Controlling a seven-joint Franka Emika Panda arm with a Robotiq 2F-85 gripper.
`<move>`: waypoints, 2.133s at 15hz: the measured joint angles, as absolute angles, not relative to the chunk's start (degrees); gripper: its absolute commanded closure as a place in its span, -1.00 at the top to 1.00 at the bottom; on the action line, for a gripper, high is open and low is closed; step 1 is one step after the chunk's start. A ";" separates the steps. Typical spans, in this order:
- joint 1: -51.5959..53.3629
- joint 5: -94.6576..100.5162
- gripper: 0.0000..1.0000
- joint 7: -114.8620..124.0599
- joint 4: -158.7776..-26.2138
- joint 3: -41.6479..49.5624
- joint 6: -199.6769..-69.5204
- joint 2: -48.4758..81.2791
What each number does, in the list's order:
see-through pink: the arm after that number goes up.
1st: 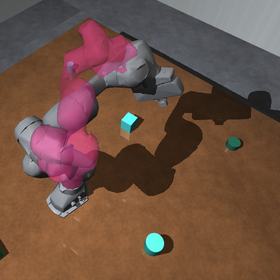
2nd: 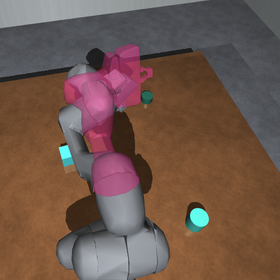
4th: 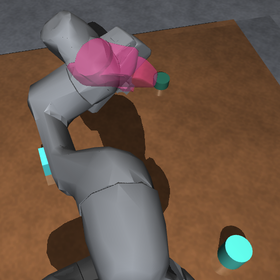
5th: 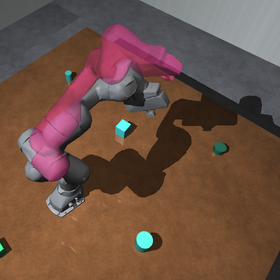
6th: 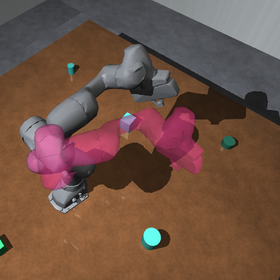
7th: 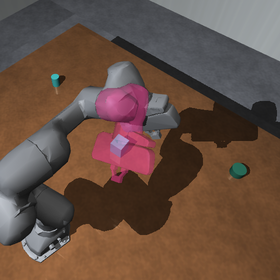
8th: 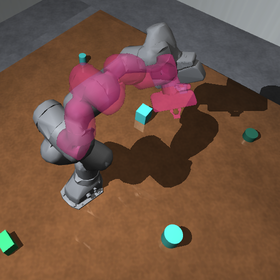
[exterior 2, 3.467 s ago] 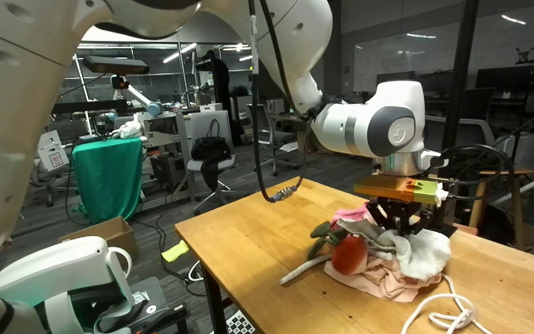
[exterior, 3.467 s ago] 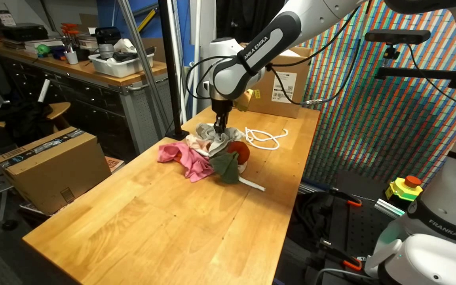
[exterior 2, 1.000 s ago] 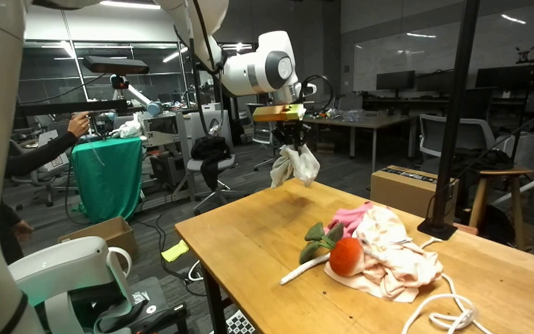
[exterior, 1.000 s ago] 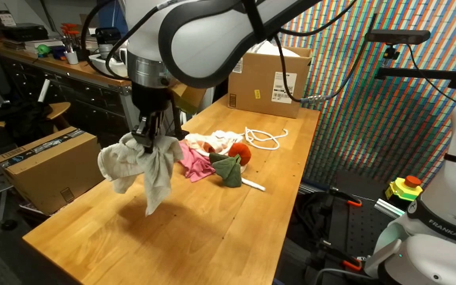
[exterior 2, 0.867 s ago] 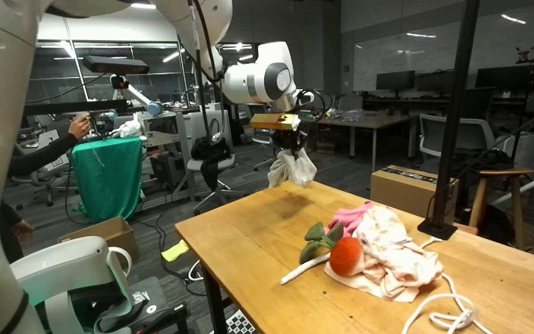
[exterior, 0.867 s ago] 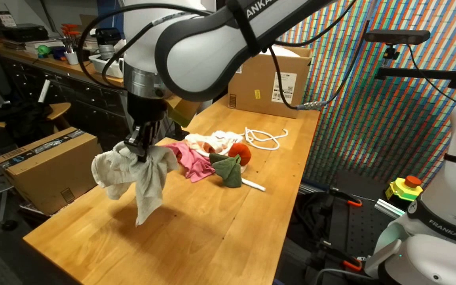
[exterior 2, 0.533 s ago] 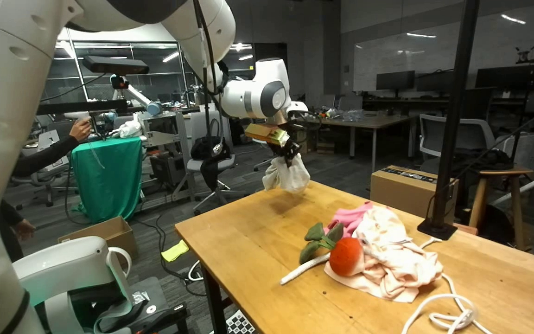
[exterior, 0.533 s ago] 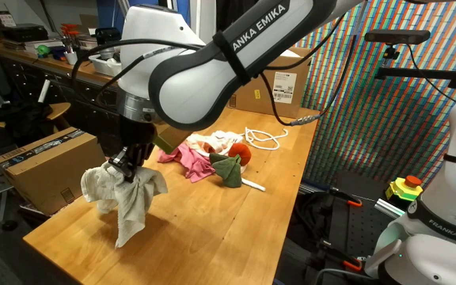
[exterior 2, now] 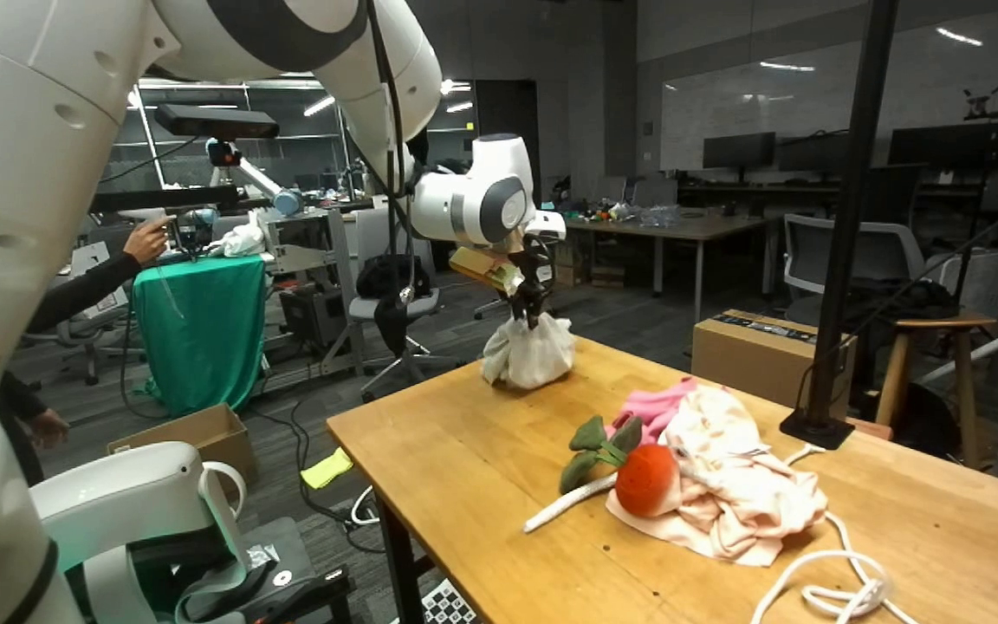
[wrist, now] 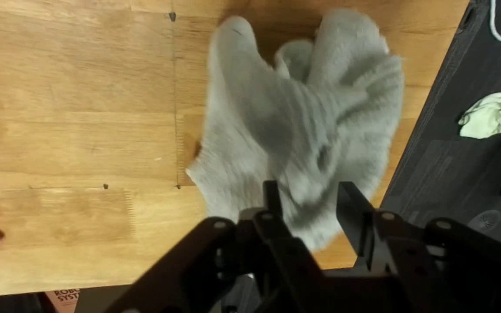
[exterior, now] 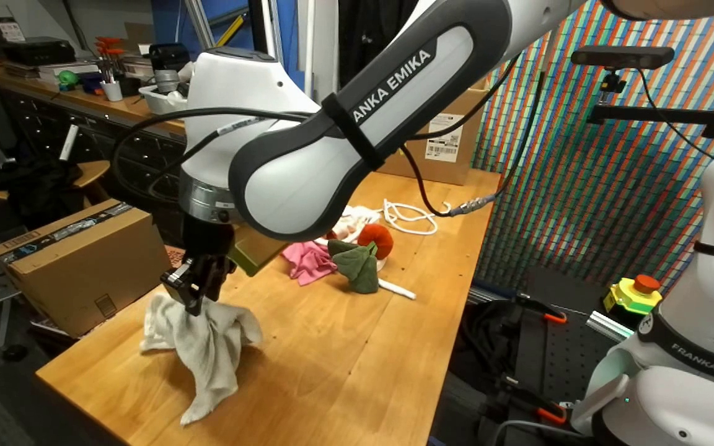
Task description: Separate the things on the table
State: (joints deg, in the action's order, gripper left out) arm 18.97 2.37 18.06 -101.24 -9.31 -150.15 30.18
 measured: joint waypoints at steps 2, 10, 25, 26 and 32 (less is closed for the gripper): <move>18.96 2.37 0.73 18.05 -101.12 -9.02 -149.98 30.18; 17.73 3.68 1.00 16.70 -100.67 -4.32 -144.32 29.53; 7.36 12.85 1.00 13.17 -100.74 6.12 -134.30 31.48; 6.98 12.85 1.00 12.57 -100.70 6.12 -133.92 31.85; 5.44 12.85 1.00 9.30 -98.27 6.12 -132.85 35.52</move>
State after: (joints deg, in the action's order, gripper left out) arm 5.44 12.85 9.30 -98.27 6.12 -132.85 35.52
